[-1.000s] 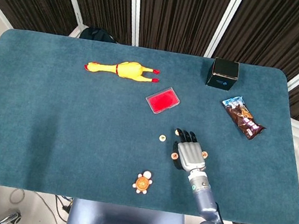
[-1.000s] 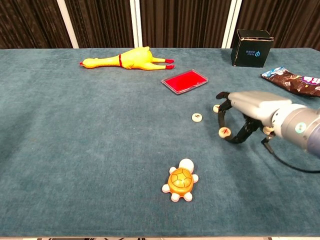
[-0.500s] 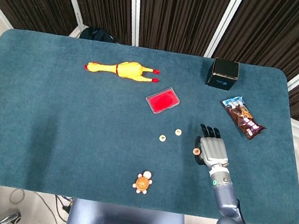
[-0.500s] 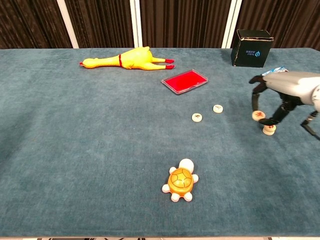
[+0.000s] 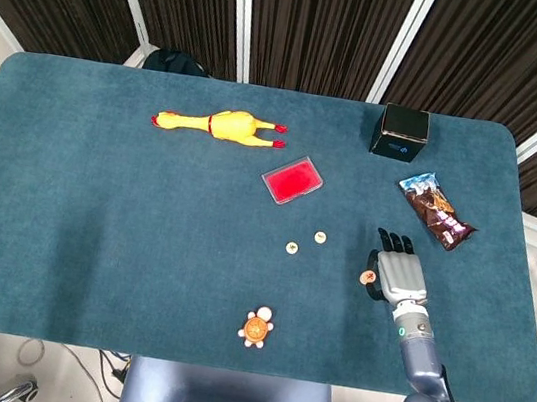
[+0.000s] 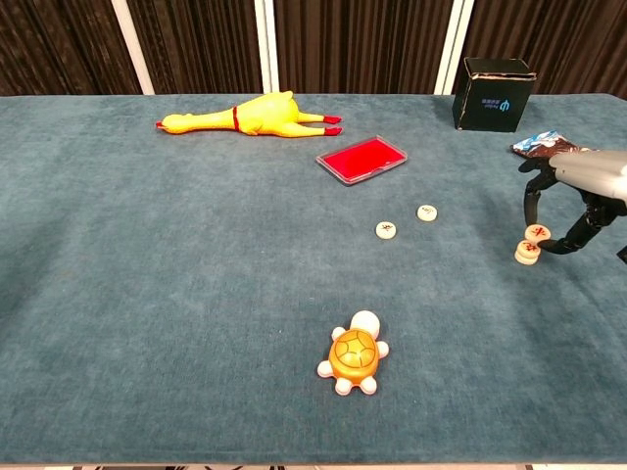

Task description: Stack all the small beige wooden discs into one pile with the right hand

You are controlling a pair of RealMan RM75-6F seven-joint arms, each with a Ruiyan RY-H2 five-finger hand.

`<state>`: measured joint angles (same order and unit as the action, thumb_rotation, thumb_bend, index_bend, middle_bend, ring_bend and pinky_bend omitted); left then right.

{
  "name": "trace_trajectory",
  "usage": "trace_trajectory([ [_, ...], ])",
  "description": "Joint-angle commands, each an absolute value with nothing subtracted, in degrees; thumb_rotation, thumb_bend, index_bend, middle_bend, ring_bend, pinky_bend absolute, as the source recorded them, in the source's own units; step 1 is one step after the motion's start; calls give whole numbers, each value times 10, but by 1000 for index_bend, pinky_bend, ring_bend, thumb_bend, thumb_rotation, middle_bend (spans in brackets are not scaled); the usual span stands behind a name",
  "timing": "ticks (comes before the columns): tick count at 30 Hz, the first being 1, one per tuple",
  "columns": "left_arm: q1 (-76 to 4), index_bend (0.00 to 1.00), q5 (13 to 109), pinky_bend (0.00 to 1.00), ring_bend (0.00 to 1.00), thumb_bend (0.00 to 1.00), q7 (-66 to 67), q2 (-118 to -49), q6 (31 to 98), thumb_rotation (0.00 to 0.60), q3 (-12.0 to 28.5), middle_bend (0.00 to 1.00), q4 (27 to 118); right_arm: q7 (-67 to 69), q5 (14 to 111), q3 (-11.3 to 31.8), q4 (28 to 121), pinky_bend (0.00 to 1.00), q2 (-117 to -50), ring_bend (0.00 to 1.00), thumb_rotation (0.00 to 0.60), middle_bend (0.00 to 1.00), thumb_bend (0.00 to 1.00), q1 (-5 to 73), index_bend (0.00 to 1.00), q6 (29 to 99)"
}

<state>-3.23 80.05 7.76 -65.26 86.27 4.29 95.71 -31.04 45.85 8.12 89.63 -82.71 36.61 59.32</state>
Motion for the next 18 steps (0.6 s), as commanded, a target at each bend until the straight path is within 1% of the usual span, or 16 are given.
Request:
trace_trajectory([
  [1, -32, 81, 800, 0, 0, 15, 77, -652, 862, 600, 43, 0, 957, -307, 458, 79, 888, 0, -832, 0, 600, 0, 396, 366, 534, 590],
  [18, -33, 81, 800, 0, 0, 15, 78, -653, 861, 600, 43, 0, 957, -302, 454, 81, 861, 0, -852, 0, 600, 0, 396, 370, 531, 586],
])
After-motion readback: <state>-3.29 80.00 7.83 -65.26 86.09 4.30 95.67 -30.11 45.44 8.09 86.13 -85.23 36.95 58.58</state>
